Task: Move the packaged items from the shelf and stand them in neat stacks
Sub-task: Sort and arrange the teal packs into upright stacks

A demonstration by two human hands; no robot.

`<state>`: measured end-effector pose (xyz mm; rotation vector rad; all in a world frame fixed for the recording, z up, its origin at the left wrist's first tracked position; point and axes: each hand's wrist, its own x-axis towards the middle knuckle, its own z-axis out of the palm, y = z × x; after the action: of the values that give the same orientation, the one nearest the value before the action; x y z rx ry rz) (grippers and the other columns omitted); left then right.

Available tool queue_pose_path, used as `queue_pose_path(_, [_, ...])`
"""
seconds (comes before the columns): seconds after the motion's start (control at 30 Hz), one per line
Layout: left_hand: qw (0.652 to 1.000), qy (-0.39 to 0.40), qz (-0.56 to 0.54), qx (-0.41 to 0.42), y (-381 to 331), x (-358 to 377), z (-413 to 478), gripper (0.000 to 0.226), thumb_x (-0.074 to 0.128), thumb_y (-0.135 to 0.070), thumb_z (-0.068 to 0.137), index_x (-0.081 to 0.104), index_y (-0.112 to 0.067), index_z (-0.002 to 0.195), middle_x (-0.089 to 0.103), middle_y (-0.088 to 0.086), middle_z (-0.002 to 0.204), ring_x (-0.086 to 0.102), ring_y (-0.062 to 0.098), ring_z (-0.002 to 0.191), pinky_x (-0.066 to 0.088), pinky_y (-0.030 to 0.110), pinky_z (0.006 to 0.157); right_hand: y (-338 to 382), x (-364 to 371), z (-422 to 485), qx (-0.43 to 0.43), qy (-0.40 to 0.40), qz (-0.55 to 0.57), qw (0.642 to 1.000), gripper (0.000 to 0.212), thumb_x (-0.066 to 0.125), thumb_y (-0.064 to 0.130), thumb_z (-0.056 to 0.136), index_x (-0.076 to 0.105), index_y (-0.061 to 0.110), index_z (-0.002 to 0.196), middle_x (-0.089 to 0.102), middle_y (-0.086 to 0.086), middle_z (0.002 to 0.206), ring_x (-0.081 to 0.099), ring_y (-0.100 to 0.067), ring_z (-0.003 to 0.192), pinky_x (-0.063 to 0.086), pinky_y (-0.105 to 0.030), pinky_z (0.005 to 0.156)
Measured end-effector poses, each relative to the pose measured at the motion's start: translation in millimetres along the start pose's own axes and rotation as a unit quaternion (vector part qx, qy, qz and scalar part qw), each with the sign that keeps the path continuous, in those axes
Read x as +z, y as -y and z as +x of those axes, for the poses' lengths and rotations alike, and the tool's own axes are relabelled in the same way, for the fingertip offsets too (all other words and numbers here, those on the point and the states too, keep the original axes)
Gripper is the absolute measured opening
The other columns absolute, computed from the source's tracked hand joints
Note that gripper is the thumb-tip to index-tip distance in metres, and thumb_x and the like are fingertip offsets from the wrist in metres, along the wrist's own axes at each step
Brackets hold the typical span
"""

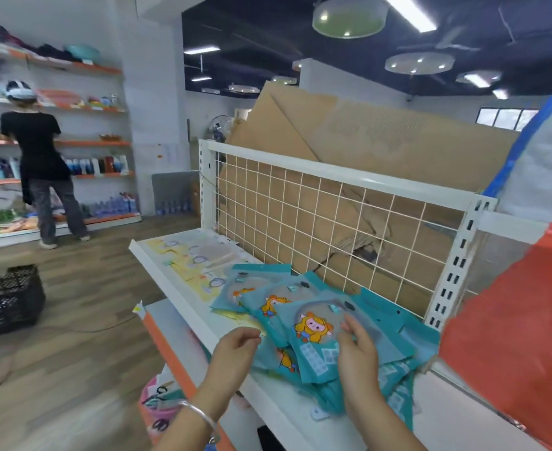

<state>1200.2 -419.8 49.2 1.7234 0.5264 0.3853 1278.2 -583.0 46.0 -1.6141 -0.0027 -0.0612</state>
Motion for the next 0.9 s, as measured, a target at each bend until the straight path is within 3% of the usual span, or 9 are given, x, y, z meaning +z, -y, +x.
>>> queue_pose_path(0.1, [0.999, 0.011, 0.026, 0.017, -14, 15, 46, 0.018, 0.053, -0.005, 0.090, 0.065, -0.017, 0.087, 0.064, -0.002, 0.094, 0.056, 0.013, 0.091, 0.039, 0.005, 0.067, -2, 5, 33, 0.014, -0.018, 0.003, 1.000, 0.039, 0.043, 0.005, 0.096, 0.050, 0.013, 0.133, 0.051, 0.000, 0.122, 0.047, -0.013, 0.110, 0.037, -0.029, 0.097])
queue_pose_path(0.17, [0.996, 0.032, 0.071, 0.042, -22, 31, 72, 0.018, 0.051, -0.007, 0.092, 0.066, -0.013, 0.099, 0.065, -0.001, 0.101, 0.056, 0.009, 0.091, 0.040, 0.003, 0.068, -6, 5, 50, 0.020, -0.032, -0.009, 0.999, 0.037, 0.043, 0.007, 0.096, 0.052, 0.014, 0.131, 0.053, -0.002, 0.126, 0.050, -0.018, 0.115, 0.040, -0.037, 0.103])
queue_pose_path(0.23, [0.987, 0.067, 0.131, 0.070, -27, 50, 91, 0.024, 0.047, -0.010, 0.093, 0.063, -0.013, 0.111, 0.064, 0.000, 0.111, 0.057, 0.012, 0.100, 0.043, 0.012, 0.083, -9, 6, 62, 0.023, -0.044, -0.025, 0.998, 0.034, 0.044, 0.009, 0.096, 0.054, 0.016, 0.128, 0.053, -0.005, 0.126, 0.052, -0.022, 0.114, 0.042, -0.044, 0.103])
queue_pose_path(0.3, [0.970, 0.096, 0.201, 0.098, -30, 69, 102, 0.030, 0.046, -0.015, 0.092, 0.060, -0.015, 0.118, 0.065, 0.001, 0.114, 0.059, 0.014, 0.100, 0.046, 0.023, 0.092, -11, 7, 67, 0.025, -0.046, -0.040, 0.998, 0.033, 0.045, 0.009, 0.095, 0.057, 0.020, 0.124, 0.054, -0.003, 0.122, 0.053, -0.020, 0.110, 0.044, -0.043, 0.100])
queue_pose_path(0.43, [0.900, 0.116, 0.394, 0.147, -35, 93, 125, 0.038, 0.050, -0.030, 0.089, 0.055, -0.024, 0.126, 0.059, 0.002, 0.123, 0.052, 0.021, 0.115, 0.041, 0.034, 0.099, -14, 9, 74, 0.039, -0.014, -0.070, 0.997, 0.027, 0.050, 0.007, 0.091, 0.059, 0.030, 0.102, 0.058, -0.001, 0.113, 0.057, -0.016, 0.100, 0.050, -0.036, 0.086])
queue_pose_path(0.57, [0.856, 0.255, 0.442, 0.084, -37, 104, 154, 0.040, 0.060, -0.044, 0.084, 0.051, -0.018, 0.113, 0.056, 0.001, 0.106, 0.057, 0.019, 0.104, 0.046, 0.028, 0.083, -15, 8, 75, 0.043, 0.014, -0.076, 0.996, 0.025, 0.055, 0.002, 0.089, 0.061, 0.025, 0.096, 0.059, 0.003, 0.107, 0.055, -0.005, 0.093, 0.041, -0.018, 0.072])
queue_pose_path(0.63, [0.829, 0.284, 0.474, 0.084, -42, 106, 168, 0.048, 0.064, -0.047, 0.082, 0.050, -0.016, 0.117, 0.058, 0.003, 0.112, 0.057, 0.020, 0.106, 0.047, 0.030, 0.088, -14, 6, 77, 0.045, 0.017, -0.075, 0.996, 0.025, 0.056, 0.000, 0.088, 0.061, 0.024, 0.094, 0.060, 0.002, 0.105, 0.055, -0.007, 0.092, 0.042, -0.017, 0.072])
queue_pose_path(0.8, [0.758, 0.343, 0.544, 0.108, -54, 108, 189, 0.056, 0.065, -0.050, 0.080, 0.055, -0.010, 0.119, 0.060, 0.006, 0.119, 0.056, 0.023, 0.108, 0.044, 0.031, 0.092, -20, 6, 78, 0.018, -0.075, -0.053, 0.996, 0.020, 0.057, 0.004, 0.089, 0.069, 0.020, 0.089, 0.065, 0.001, 0.100, 0.057, -0.012, 0.095, 0.042, -0.023, 0.075])
queue_pose_path(0.9, [0.725, 0.400, 0.546, 0.124, -58, 109, 196, 0.035, 0.063, -0.040, 0.085, 0.060, -0.012, 0.105, 0.057, 0.008, 0.102, 0.054, 0.021, 0.094, 0.042, 0.027, 0.084, -23, 9, 79, -0.009, -0.140, -0.047, 0.989, 0.020, 0.057, 0.004, 0.089, 0.069, 0.019, 0.085, 0.066, -0.002, 0.097, 0.058, -0.016, 0.094, 0.044, -0.024, 0.076])
